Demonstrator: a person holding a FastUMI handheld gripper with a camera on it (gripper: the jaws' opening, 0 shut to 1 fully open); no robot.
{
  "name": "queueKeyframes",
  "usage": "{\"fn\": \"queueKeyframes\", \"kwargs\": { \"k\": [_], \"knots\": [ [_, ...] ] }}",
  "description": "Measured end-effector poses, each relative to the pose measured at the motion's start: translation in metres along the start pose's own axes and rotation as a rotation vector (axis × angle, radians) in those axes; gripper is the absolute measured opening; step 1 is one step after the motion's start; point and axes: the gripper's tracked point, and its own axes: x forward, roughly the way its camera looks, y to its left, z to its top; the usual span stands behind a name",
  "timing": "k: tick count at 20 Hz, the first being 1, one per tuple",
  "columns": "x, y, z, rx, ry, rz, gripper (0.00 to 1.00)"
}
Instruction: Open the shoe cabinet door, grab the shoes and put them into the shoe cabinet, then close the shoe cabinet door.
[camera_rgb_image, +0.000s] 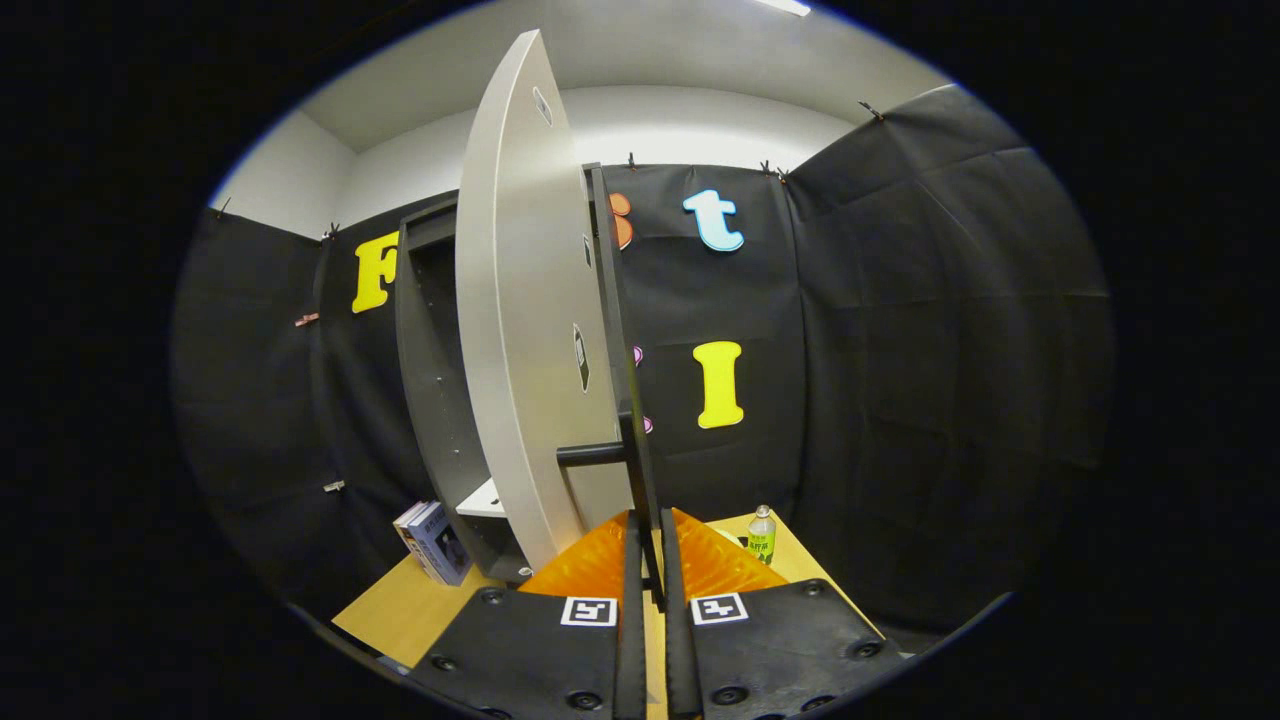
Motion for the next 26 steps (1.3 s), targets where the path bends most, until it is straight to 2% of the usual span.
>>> {"fn": "queueKeyframes", "kwargs": {
  "k": [3, 9, 12, 13, 14, 17, 20, 24, 26],
  "knots": [
    [-0.005, 0.000, -0.001, 0.036, -0.007, -0.006, 0.12],
    [-0.033, -0.002, -0.007, -0.004, 0.011, -0.022, 0.12],
    [-0.052, 0.010, -0.032, -0.028, 0.093, -0.011, 0.24],
    [-0.060, 0.020, -0.041, -0.035, 0.126, 0.006, 0.24],
    [-0.066, 0.029, -0.050, -0.046, 0.147, 0.015, 0.37],
    [-0.084, 0.061, -0.080, -0.094, 0.226, 0.081, 0.53],
    [-0.084, 0.107, -0.120, -0.098, 0.318, 0.171, 0.83],
    [-0.066, 0.134, -0.179, -0.119, 0.418, 0.213, 0.97],
    [-0.052, 0.140, -0.217, -0.129, 0.484, 0.218, 0.99]
  ]
}}
